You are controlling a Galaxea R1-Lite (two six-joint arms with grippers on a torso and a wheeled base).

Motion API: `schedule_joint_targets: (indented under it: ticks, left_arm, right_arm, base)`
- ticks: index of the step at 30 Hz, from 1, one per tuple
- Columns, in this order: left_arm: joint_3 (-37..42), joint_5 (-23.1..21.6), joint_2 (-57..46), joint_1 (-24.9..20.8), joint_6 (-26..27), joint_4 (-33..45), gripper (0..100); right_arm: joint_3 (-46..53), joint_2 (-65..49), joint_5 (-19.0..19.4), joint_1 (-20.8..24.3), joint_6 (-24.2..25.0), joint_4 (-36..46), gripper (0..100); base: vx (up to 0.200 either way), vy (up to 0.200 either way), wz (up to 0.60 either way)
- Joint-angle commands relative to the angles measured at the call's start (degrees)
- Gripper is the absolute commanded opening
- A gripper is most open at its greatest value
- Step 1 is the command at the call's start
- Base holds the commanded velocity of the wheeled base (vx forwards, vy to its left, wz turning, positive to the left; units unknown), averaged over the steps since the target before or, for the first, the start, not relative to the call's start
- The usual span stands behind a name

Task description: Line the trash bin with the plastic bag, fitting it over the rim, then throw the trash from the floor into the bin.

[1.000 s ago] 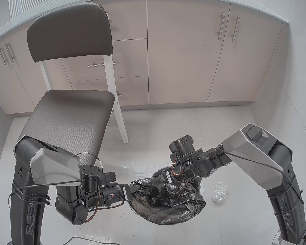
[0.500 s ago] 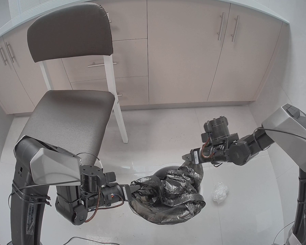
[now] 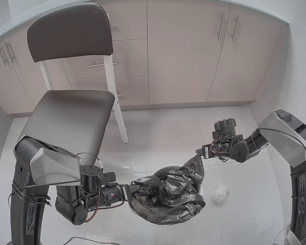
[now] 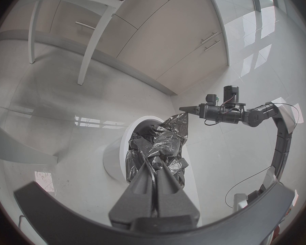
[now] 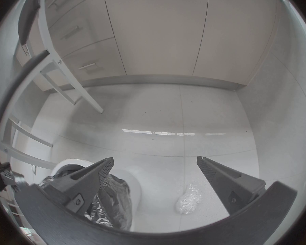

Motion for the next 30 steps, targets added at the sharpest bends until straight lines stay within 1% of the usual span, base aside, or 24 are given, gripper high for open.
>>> schedule_joint_targets:
  ticks: [1,7,10,11,12,14,15,16,19,23,27,30]
  left_arm:
    - [0.0,0.0,0.1,0.0,0.0,-0.1,0]
    - [0.0,0.0,0.1,0.0,0.0,0.0,0]
    - [0.0,0.0,0.1,0.0,0.0,0.0,0]
    - [0.0,0.0,0.1,0.0,0.0,0.0,0]
    - [0.0,0.0,0.1,0.0,0.0,0.0,0]
    - [0.0,0.0,0.1,0.0,0.0,0.0,0]
    - [0.0,0.0,0.1,0.0,0.0,0.0,0]
    - [0.0,0.0,0.1,0.0,0.0,-0.1,0]
    - [0.0,0.0,0.1,0.0,0.0,0.0,0]
    - [0.0,0.0,0.1,0.0,0.0,-0.1,0]
    - [-0.1,0.0,0.1,0.0,0.0,0.0,0]
    - [-0.1,0.0,0.1,0.0,0.0,0.0,0]
  right_arm:
    - [-0.6,3.5,-0.1,-0.6,-0.9,-0.1,100]
    - [1.5,3.1,0.4,0.7,-1.4,0.4,100]
    - [3.1,2.2,1.0,2.9,-1.6,0.6,100]
    - [3.1,2.2,1.0,2.9,-1.6,0.6,100]
    - [4.7,1.9,2.2,4.9,-1.5,0.6,100]
    - [5.4,2.1,2.5,6.9,-1.4,0.6,100]
    - [5.4,2.1,2.5,6.9,-1.4,0.6,100]
    - [5.4,2.7,2.5,9.1,-1.4,0.7,100]
    - [4.5,4.2,2.5,10.5,-1.6,1.7,100]
    - [-0.1,8.1,2.3,12.0,-1.6,3.7,100]
    - [-3.6,9.3,2.6,13.4,-1.3,6.8,100]
    - [-4.6,9.1,2.6,14.5,-1.2,7.1,100]
  base:
    - [0.000,0.000,0.00]
    - [0.000,0.000,0.00]
    - [0.000,0.000,0.00]
    - [0.000,0.000,0.00]
    - [0.000,0.000,0.00]
    - [0.000,0.000,0.00]
    - [0.000,0.000,0.00]
    - [0.000,0.000,0.00]
    - [0.000,0.000,0.00]
    - [0.000,0.000,0.00]
    - [0.000,0.000,0.00]
    - [0.000,0.000,0.00]
